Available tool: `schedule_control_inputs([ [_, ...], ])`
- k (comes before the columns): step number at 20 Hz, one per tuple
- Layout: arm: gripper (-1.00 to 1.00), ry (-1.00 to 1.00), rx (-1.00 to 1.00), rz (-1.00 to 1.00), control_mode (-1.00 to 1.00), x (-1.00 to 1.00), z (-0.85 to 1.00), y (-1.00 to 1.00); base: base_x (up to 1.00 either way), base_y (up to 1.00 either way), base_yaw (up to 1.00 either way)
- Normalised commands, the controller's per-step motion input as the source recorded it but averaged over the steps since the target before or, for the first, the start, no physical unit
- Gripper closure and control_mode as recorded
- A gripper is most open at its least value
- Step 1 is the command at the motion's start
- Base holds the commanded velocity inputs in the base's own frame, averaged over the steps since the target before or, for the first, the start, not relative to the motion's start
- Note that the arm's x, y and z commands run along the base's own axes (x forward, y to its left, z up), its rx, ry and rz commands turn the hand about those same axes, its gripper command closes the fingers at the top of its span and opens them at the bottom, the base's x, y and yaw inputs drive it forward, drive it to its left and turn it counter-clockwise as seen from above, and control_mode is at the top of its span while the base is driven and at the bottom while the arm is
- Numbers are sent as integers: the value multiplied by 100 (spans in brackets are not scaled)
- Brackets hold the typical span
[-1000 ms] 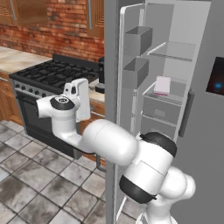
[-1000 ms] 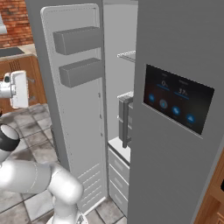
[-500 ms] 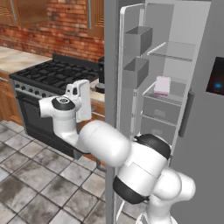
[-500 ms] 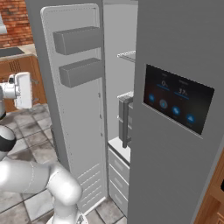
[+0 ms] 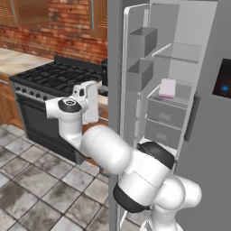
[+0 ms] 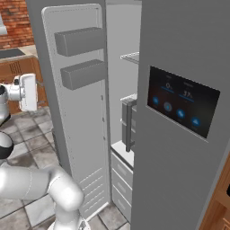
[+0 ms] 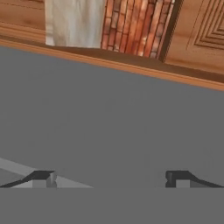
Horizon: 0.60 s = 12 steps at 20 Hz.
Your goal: The ice cube tray has been filled with water. Take the tray and place it in the freezer to make ice. Close the freezer door after placing the tray.
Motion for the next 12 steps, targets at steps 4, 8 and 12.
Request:
schedule_control_inputs([
  [4,-100,0,0,0,-100,10,0,-29,0,0,0],
  [8,-100,0,0,0,-100,5,0,-29,0,0,0],
  [12,-100,0,0,0,-100,0,0,-26,0,0,0],
])
